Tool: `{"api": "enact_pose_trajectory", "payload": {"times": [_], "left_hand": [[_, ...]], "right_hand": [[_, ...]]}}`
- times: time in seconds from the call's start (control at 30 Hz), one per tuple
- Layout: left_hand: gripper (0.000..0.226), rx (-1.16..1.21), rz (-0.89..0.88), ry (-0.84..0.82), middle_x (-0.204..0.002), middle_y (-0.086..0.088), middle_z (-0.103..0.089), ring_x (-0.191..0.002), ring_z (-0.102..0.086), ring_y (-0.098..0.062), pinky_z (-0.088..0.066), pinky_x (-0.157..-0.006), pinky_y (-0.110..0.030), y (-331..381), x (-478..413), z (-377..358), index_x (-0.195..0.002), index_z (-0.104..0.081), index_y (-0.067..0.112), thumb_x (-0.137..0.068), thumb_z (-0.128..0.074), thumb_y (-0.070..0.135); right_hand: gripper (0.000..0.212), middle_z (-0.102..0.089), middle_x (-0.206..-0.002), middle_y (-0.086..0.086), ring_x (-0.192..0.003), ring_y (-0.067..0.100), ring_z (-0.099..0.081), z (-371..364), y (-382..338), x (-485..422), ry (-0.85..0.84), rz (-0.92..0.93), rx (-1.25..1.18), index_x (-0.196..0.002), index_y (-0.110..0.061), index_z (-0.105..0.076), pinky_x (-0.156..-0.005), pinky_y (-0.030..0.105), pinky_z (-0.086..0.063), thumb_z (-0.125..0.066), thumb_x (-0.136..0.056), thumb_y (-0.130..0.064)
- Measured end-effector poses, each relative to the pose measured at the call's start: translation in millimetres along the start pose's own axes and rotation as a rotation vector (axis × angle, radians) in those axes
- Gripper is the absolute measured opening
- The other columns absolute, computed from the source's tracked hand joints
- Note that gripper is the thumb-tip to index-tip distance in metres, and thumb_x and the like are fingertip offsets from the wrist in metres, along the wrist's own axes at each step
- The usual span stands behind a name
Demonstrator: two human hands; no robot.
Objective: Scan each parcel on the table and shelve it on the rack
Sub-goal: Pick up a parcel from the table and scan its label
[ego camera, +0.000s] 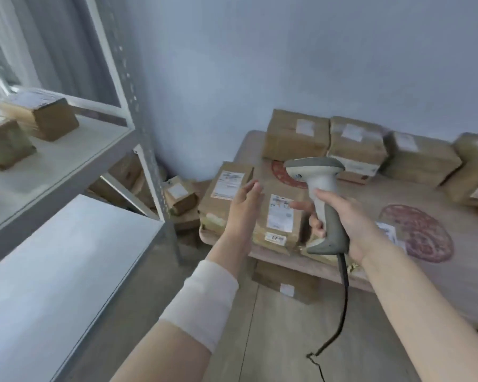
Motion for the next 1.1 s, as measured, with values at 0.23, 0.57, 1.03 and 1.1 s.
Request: {"api": "enact_pose_trajectory", "payload": {"times": [0.23,0.57,1.03,1.1], "left_hand": [[0.040,-0.180,0.047,-0.193,-0.135,-0.003,-0.050,-0.124,-0.047,-0.017,-0.035,-0.106,-0.034,-76,-10,-184,-0.134,-0.042,0.023,-0.096,-0.046,0.035],[0.048,-0.528,0.157,-0.154,-0.147,-0.003,-0.036,-0.132,-0.037,-0.018,-0.033,-0.101,-0.032,-171,-27,-271,-0.140,-0.034,0.020,-0.095,-0.047,0.033],[0.063,-1.060,0.270,0.073,-0.148,-0.017,-0.021,-0.133,-0.030,-0.034,-0.026,-0.110,-0.042,-234,-45,-285,-0.144,-0.025,0.010,-0.093,-0.050,0.038],[0.065,-1.109,0.263,0.110,-0.146,-0.016,-0.028,-0.133,-0.028,-0.035,-0.023,-0.108,-0.041,-243,-43,-293,-0.144,-0.024,0.011,-0.092,-0.051,0.038]], "right_hand": [[0.031,-0.075,-0.079,0.011,-0.038,0.011,-0.043,195,-1,19,0.081,0.030,-0.048,-0.111,-0.005,-0.055,-0.036,0.018,-0.037,-0.055,-0.091,-0.029],[0.012,-0.074,-0.095,0.015,-0.039,0.012,-0.042,338,27,25,0.303,-0.106,-0.132,-0.101,-0.013,-0.055,-0.036,0.020,-0.036,-0.054,-0.092,-0.022],[0.015,-0.075,-0.095,0.008,-0.036,0.011,-0.044,379,100,-22,0.351,-0.310,-0.092,-0.105,-0.012,-0.057,-0.037,0.021,-0.039,-0.056,-0.092,-0.020],[0.014,-0.074,-0.097,0.005,-0.038,0.011,-0.045,392,107,-29,0.344,-0.326,-0.070,-0.102,-0.012,-0.058,-0.039,0.021,-0.039,-0.057,-0.091,-0.020]]}}
Point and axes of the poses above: each hand's wrist, its own x-axis away from the middle knuckle, its own z-axis out of the back of the hand, y = z × x, the point moved 1 cm from there along -x, towards the middle knuckle
